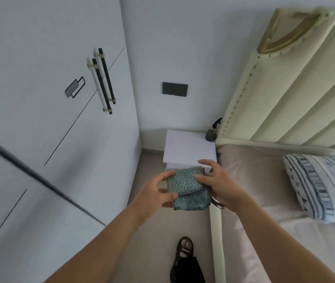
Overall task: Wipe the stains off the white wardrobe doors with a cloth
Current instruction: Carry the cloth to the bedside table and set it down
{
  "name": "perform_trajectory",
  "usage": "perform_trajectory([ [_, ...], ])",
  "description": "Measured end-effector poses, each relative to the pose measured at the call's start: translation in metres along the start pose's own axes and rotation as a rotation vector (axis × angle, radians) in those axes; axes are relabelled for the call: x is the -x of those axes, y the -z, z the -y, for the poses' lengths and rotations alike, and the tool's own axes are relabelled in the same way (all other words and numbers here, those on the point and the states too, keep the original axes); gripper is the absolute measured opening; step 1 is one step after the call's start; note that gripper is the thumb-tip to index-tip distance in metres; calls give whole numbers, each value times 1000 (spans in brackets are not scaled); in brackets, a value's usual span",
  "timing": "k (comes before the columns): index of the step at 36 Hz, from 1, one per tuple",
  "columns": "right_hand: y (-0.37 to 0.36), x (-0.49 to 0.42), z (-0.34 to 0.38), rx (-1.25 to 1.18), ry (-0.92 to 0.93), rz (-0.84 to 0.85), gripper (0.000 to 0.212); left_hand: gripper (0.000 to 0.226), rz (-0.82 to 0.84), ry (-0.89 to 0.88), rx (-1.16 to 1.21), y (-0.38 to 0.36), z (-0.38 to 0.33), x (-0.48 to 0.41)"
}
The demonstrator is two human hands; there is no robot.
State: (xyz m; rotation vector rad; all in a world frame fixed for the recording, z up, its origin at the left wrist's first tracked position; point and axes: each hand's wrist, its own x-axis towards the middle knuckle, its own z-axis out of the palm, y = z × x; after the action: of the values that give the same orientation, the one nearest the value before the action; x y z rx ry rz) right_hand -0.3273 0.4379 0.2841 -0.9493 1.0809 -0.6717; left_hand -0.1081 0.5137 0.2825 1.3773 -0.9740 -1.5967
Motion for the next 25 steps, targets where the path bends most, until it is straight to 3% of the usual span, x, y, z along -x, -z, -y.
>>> perform_trajectory([
  [4, 26, -72, 31, 95, 13, 169, 61, 77, -18, 18, -62, 8, -16, -79],
  [10, 66, -164, 79, 345, -54, 298, 53, 50, -146, 9, -75, 15, -61, -193],
  [15, 77, -227, 99, 517, -40, 142, 29, 38, -180, 61, -51, 24, -69, -260],
  [21, 91, -339, 86, 601, 3, -32, 33, 53, -148, -18, -195, 49, -53, -371],
  [25, 103, -440, 44, 608, -39, -122, 30, 58, -157, -11, -283, 83, -2, -474],
])
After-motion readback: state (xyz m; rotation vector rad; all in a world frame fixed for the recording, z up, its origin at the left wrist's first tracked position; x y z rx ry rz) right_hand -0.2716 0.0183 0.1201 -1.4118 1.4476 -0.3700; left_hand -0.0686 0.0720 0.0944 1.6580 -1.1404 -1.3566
